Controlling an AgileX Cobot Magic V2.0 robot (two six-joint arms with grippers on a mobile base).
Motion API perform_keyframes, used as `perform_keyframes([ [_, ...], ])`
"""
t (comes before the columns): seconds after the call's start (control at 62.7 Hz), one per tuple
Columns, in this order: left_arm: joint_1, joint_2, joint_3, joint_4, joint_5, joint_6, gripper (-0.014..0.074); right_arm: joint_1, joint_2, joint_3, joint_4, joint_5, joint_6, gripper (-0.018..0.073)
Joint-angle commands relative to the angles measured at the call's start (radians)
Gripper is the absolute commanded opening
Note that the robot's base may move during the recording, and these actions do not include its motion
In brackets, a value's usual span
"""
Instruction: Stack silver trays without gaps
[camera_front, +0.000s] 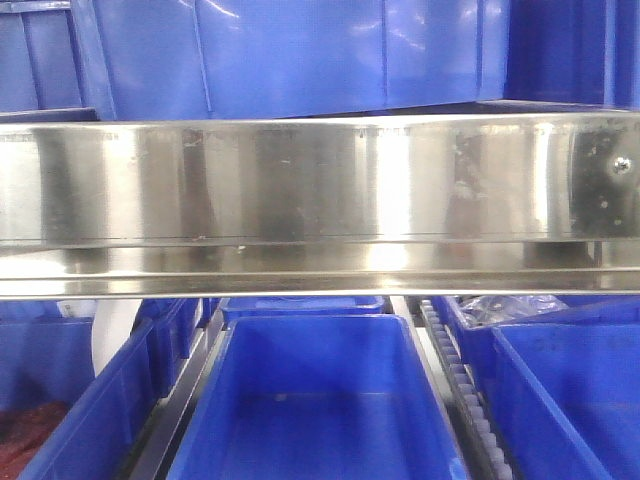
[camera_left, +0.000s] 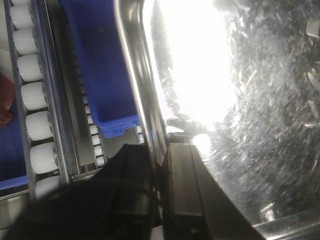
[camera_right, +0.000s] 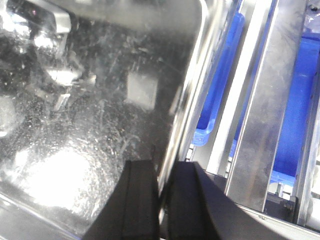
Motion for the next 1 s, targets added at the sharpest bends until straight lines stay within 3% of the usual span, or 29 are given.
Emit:
perform_keyframes([
  [0.0, -0.014, -0.036, -0.022, -0.007, 0.055, 0.028, -0.0045, 0.006, -0.023, -0.031, 0.021, 0.03, -0.026, 0.0056],
  [0.988, -0.014, -0.032, -0.022, -0.007, 0.049, 0.028, -0.0048, 0.006, -0.018, -0.031, 0.021, 0.041, -0.026, 0.0056],
])
